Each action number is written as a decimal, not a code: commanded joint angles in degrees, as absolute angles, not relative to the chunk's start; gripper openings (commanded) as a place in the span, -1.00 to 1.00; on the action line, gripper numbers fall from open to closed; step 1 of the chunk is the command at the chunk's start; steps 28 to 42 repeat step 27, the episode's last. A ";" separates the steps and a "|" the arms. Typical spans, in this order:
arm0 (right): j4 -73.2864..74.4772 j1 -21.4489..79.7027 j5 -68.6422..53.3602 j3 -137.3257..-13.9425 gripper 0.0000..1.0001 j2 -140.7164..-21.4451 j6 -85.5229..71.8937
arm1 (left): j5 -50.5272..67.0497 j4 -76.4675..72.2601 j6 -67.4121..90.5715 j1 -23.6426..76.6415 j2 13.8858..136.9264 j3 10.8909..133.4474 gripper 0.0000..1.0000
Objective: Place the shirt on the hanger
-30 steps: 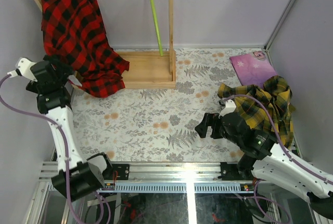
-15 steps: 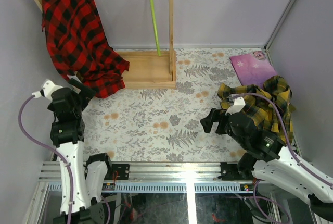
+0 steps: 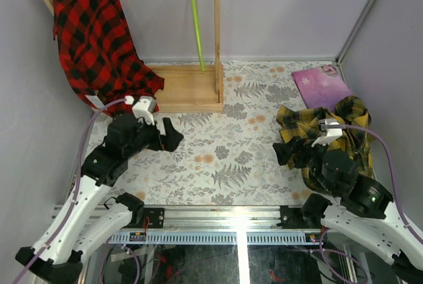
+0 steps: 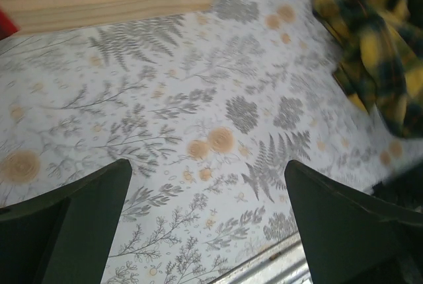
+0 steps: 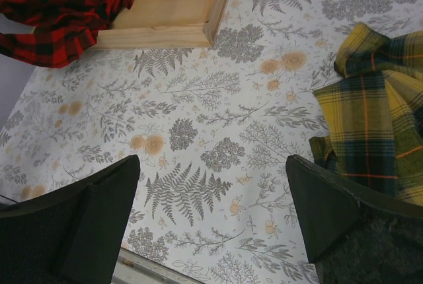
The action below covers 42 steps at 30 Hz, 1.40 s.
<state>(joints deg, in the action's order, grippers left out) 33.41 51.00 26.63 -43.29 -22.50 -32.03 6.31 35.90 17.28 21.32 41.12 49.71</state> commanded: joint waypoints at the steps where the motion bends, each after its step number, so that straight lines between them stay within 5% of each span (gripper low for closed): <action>1: 36.74 51.15 30.29 -47.63 0.99 -21.17 -29.73 | 6.47 32.35 11.59 28.03 40.19 51.25 0.99; 18: 42.54 51.14 34.00 -51.15 0.99 -10.89 -25.60 | -12.28 31.98 25.36 28.17 17.39 43.21 1.00; 42: 41.61 51.07 33.79 -49.37 0.99 -9.64 -25.33 | -13.20 31.23 25.82 28.12 19.43 42.50 1.00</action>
